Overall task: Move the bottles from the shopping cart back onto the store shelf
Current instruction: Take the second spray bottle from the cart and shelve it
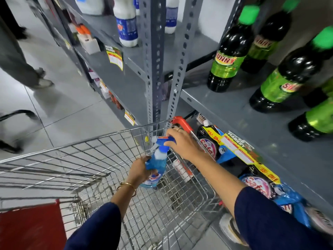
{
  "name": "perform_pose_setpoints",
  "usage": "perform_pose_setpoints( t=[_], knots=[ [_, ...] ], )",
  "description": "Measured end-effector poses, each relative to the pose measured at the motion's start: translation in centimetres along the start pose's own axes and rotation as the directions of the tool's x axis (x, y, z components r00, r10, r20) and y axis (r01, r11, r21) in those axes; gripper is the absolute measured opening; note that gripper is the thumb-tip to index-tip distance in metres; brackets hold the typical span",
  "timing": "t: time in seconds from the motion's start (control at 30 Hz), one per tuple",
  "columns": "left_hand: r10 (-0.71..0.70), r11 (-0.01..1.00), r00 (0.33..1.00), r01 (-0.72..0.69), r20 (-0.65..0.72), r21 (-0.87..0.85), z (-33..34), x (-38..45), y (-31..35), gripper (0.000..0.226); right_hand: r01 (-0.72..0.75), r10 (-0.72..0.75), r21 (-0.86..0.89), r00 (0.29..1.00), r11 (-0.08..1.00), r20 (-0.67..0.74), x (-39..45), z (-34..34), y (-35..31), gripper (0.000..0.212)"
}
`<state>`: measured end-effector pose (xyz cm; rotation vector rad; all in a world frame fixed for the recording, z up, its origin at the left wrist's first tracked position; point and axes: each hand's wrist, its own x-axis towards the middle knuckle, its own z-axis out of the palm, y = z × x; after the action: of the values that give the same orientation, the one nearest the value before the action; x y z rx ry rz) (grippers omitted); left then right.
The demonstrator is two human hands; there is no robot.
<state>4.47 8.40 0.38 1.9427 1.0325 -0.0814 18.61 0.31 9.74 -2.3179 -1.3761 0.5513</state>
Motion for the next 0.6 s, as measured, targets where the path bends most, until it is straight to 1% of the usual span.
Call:
perform_pose_setpoints(
  t=[0.1,0.17,0.27,0.43,0.47,0.53,0.6],
  knots=[
    [0.046,0.999,0.998,-0.047,-0.035,-0.015,-0.5,-2.2,1.4,0.049,0.009,-0.009,0.003,0.998,1.0,-0.069,-2.1,-2.4,-1.1,0.02],
    [0.078,0.996,0.995,-0.08,-0.059,-0.041,-1.0,-4.3,3.1,0.048,0.011,-0.008,0.014,0.989,1.0,-0.145,-4.2,-4.5,-2.0,0.021],
    [0.137,0.99,0.986,-0.141,-0.093,-0.028,-1.6,-6.7,6.0,0.048,0.038,-0.032,0.019,0.971,0.999,-0.238,-7.0,-7.8,-3.1,0.022],
    [0.294,0.954,0.948,-0.298,-0.126,-0.021,-2.3,-11.5,12.2,0.049,0.089,-0.086,-0.012,0.904,0.996,-0.42,-13.4,-14.3,-4.4,0.023],
    [0.337,0.939,0.932,-0.344,-0.134,-0.03,-2.2,-12.6,13.7,0.049,0.1,-0.102,-0.03,0.884,0.995,-0.456,-14.9,-15.8,-4.6,0.023],
    [0.4,0.907,0.905,-0.414,-0.146,-0.078,-1.8,-14.4,16.4,0.055,0.12,-0.143,-0.077,0.841,0.99,-0.522,-17.6,-18.4,-4.6,0.024],
    [0.455,0.874,0.879,-0.472,-0.145,-0.116,-1.2,-15.5,18.9,0.06,0.111,-0.159,-0.12,0.807,0.987,-0.568,-20.0,-21.0,-4.6,0.026]
  ],
)
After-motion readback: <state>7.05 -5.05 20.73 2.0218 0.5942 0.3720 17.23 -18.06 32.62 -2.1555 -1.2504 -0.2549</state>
